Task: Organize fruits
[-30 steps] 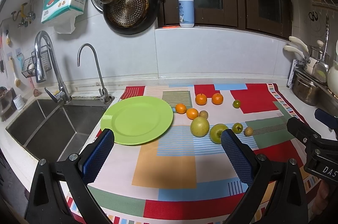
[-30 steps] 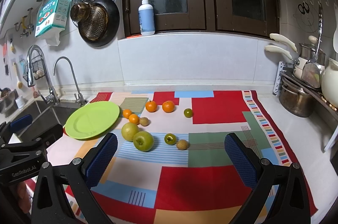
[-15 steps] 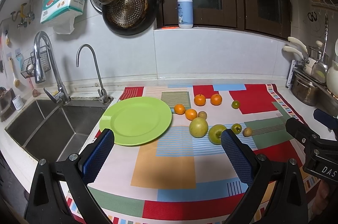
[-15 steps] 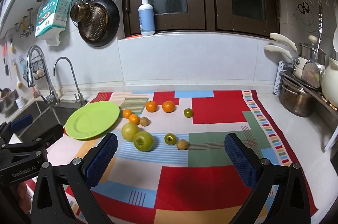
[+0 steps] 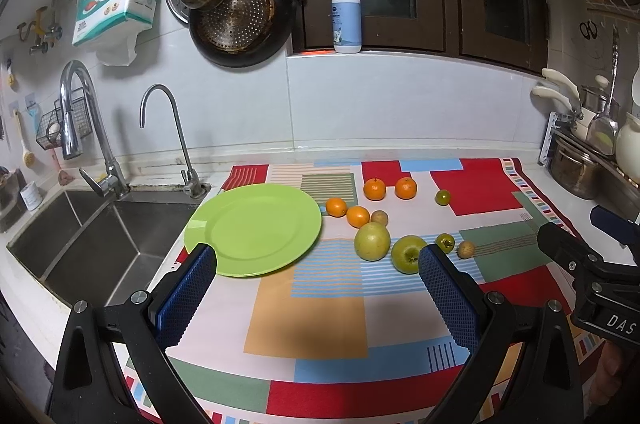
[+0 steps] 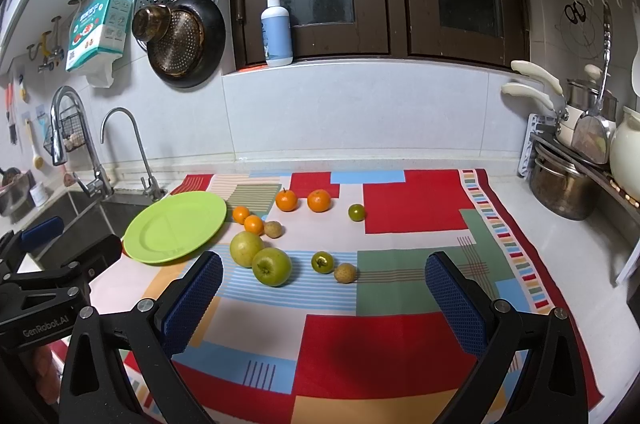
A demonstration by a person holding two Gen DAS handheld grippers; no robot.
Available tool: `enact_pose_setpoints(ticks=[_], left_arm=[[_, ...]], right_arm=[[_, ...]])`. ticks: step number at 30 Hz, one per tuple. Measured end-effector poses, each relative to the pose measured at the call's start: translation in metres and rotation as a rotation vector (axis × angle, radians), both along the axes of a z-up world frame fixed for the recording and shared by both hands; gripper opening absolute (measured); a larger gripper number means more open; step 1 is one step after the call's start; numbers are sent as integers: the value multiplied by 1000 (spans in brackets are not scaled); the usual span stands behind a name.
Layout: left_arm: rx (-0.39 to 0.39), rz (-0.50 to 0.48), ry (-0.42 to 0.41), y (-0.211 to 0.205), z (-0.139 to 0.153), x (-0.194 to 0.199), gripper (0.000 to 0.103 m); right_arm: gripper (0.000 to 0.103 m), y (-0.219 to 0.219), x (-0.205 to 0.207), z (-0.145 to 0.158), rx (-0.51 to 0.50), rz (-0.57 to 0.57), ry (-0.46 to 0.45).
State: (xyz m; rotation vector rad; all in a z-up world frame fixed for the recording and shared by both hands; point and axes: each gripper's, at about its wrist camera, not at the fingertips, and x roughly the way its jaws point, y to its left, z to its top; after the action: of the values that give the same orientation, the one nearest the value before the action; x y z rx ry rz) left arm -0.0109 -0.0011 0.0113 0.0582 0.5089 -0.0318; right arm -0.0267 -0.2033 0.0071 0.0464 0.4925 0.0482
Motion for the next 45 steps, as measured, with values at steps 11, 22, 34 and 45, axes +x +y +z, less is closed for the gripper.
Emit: enact_pose_setpoints(ticks=[11, 22, 34, 45], left_arm=[[48, -70, -14, -19, -5, 8, 100], [64, -172, 13, -41, -19, 32, 90], [108, -250, 84, -68, -47, 74, 76], [127, -324, 207, -89, -82, 111, 63]], right_arm=[[102, -11, 12, -7, -15, 6, 10], [97, -23, 39, -21, -39, 52, 55], [85, -30, 85, -51, -43, 126, 156], [71, -34, 125, -93, -23, 214, 275]])
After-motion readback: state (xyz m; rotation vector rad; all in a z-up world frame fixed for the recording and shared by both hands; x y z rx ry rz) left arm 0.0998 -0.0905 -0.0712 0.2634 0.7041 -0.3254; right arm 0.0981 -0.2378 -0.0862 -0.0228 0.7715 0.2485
